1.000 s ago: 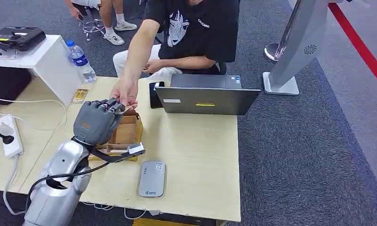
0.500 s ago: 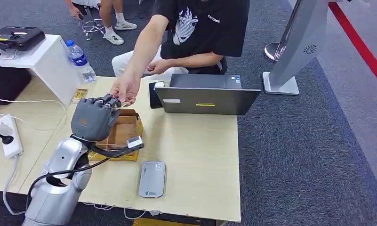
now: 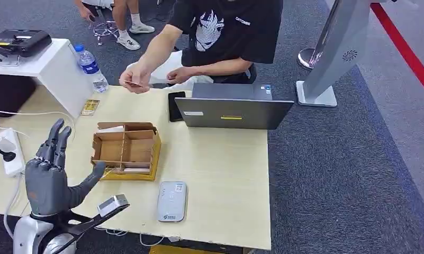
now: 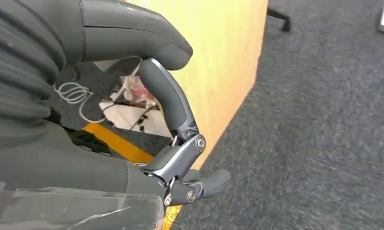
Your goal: Pass the card to the sensor for recognition and then transmit it.
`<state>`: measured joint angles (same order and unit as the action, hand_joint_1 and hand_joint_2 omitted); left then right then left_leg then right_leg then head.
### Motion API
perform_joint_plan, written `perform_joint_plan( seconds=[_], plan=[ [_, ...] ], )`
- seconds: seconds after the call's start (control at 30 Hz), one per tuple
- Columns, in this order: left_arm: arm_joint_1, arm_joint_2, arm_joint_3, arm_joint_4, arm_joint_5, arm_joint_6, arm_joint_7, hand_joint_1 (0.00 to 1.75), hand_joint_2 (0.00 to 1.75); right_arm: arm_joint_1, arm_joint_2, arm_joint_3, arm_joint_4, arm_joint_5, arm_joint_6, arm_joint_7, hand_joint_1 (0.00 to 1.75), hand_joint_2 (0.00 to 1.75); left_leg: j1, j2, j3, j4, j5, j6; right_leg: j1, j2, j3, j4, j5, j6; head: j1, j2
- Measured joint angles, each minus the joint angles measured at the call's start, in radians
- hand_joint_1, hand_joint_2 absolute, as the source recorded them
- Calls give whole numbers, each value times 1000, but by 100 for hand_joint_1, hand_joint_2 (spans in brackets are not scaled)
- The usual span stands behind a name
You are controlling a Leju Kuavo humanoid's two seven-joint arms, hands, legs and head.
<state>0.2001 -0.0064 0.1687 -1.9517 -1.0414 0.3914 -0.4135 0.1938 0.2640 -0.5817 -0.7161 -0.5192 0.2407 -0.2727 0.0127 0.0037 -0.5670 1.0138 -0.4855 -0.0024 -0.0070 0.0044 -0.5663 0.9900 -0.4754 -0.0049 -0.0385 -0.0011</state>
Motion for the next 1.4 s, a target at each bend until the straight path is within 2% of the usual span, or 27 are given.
perform_joint_plan(
  seconds=[0.1, 0.17, 0.23, 0.33, 0.4, 0.53, 0.57, 0.63, 0.67, 0.7, 0.83, 0.97, 1.07, 1.2, 1.37, 1.4],
  plan=[
    [17, -29, 36, -28, 44, 8, -19, 0, 175, 15, 3, 41, -30, -31, -16, 1, 0, 175, 0, 0, 1, 0, 0, 0, 0, 0, 1, 0, 0, 0, 0, 0],
    [39, -63, 87, -63, 164, 4, -61, 0, 175, 38, 8, 72, -59, -68, -41, 4, 0, 175, 0, 0, 1, 0, 1, 0, 0, 0, 2, 0, 0, 0, 0, 0],
    [53, -104, 163, -100, 308, -36, -97, 0, 175, 62, 14, 105, -86, -100, -64, 5, 0, 175, 0, -1, 1, 0, 1, 0, 0, -1, 2, 0, 0, 0, 0, 0],
    [51, -175, 309, -135, 547, -175, -132, 0, 175, 82, 19, 153, -121, -130, -96, 3, 0, 175, 0, 0, 1, 0, 0, 0, 0, 0, 2, 0, 0, 0, -1, 0],
    [41, -220, 415, -145, 688, -284, -124, 0, 175, 87, 19, 174, -137, -145, -110, 0, 0, 175, 0, 0, 1, 0, 0, 0, 0, 0, 2, 0, 0, 0, 0, 0],
    [41, -280, 563, -118, 821, -391, -45, 0, 175, 99, 19, 203, -171, -195, -143, -2, 0, 175, 0, -2, 2, 0, 0, 0, 0, -1, 2, 0, 0, 0, 0, 0],
    [41, -289, 592, -98, 875, -431, -14, 0, 175, 103, 19, 210, -180, -200, -147, -2, 0, 175, 0, -2, 2, 0, 0, 0, 0, -1, 2, 0, 0, 0, 0, 0],
    [38, -304, 648, -47, 981, -558, 35, 0, 175, 105, 19, 212, -193, -209, -158, 5, 0, 175, 0, -1, 2, 0, 0, 0, 0, -1, 2, 0, 0, 0, -1, 0],
    [33, -306, 683, -15, 1001, -615, 36, 0, 175, 107, 19, 212, -199, -212, -159, 7, 0, 175, 0, -1, 2, 0, 0, 0, 0, -1, 2, 0, 0, 0, 0, 0],
    [30, -310, 709, 9, 1006, -640, 36, 0, 175, 108, 19, 212, -204, -214, -159, 11, 0, 175, 0, -1, 2, 0, 0, 0, 0, -1, 2, 0, 0, 0, 0, 0],
    [22, -313, 771, 62, 1012, -658, 36, 0, 175, 110, 19, 212, -214, -214, -159, 13, 0, 175, 0, -1, 2, 0, 0, 0, 0, -1, 2, 0, 0, 0, 0, 0],
    [18, -316, 797, 85, 1015, -670, 47, 0, 175, 110, 19, 212, -217, -214, -158, 14, 0, 175, 0, -1, 2, 0, 0, 0, 0, -1, 3, 0, 0, 0, -1, 0],
    [1, -318, 837, 130, 1024, -755, 49, 0, 175, 113, 19, 212, -222, -226, -157, 10, 0, 175, 0, -1, 2, 0, 0, 0, 0, -1, 3, 0, 0, 0, -1, 0],
    [-42, -318, 934, 249, 1079, -897, 98, 0, 175, 116, 19, 213, -229, -233, -159, 7, 0, 175, 0, -1, 2, 0, 0, 0, 0, -1, 3, 0, 0, 0, -1, 0],
    [-110, -317, 1080, 435, 1066, -922, 190, 0, 175, 113, 19, 202, -231, -171, -124, 30, 0, 175, 0, -2, 2, 0, 0, 0, 0, -1, 3, 0, 0, 0, -1, 0],
    [-124, -315, 1112, 487, 1069, -910, 215, 0, 175, 110, 19, 193, -230, -152, -110, 39, 30, 175, 0, -2, 2, 0, 0, 0, 0, -1, 3, 0, 0, 0, 0, 0]
  ],
)
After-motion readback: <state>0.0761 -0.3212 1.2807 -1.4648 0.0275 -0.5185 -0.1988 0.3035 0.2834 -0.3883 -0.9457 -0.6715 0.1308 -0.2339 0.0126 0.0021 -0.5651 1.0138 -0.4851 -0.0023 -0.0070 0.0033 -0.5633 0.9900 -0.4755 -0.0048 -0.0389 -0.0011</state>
